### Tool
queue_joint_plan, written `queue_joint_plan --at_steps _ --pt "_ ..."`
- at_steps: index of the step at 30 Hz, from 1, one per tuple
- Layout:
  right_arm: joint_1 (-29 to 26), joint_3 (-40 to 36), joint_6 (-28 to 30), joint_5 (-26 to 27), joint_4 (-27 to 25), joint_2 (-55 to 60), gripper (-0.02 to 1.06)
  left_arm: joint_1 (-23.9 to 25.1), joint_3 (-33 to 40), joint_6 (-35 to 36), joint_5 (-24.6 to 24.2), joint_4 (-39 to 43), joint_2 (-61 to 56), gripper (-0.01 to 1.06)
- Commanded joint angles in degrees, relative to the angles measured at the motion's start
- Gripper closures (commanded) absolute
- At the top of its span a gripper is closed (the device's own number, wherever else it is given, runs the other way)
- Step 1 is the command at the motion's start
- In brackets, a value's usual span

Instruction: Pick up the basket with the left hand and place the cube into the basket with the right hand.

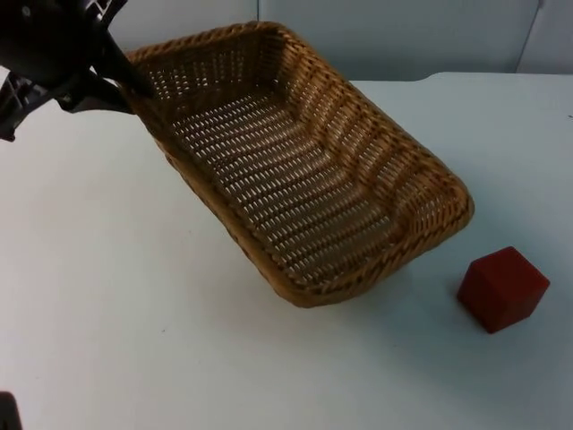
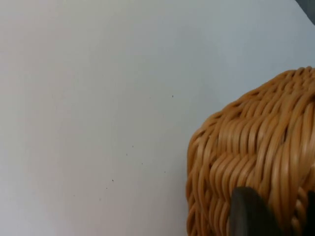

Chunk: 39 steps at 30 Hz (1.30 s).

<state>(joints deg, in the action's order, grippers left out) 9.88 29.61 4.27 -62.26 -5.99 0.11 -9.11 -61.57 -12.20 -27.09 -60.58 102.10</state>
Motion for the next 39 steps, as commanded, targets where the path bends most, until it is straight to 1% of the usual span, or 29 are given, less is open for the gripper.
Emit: queue_joint_plan --at_steps 1,9,23,24,26,28,39 --pt "-0.13 -0.3 0.13 0.57 -0.28 -0.11 1.05 0.25 -0.6 0.88 -1.68 -2.28 -0.93 1.05" --pt "-0.13 -0.3 0.13 0.57 -0.28 -0.11 1.05 0.25 -0.6 0.88 -4.4 -6.31 -1.06 1.05" --pt "-0.13 -0.3 0.13 0.57 -0.28 -0.11 1.05 0.25 -0.6 0.65 -4.76 -6.89 -1.43 1.05" --pt "-0.13 -0.3 0.75 0.57 0.58 -0.11 1.05 0.25 -0.6 0.65 -4.76 -6.76 -1.43 1.05" --pt "-0.13 -0.3 0.73 0.48 3.91 -0.11 1.05 0.25 -0.6 0.65 -4.76 -6.76 -1.43 1.05" --pt "-0.13 -0.3 0.73 0.48 4.6 -0.11 1.05 0.25 -0.6 0.65 -4.76 -6.76 -1.43 1.05" --pt "-0.13 -0.3 0.41 0.48 4.36 -0.11 1.05 0.25 -0.6 0.65 -4.76 -6.51 -1.43 1.05"
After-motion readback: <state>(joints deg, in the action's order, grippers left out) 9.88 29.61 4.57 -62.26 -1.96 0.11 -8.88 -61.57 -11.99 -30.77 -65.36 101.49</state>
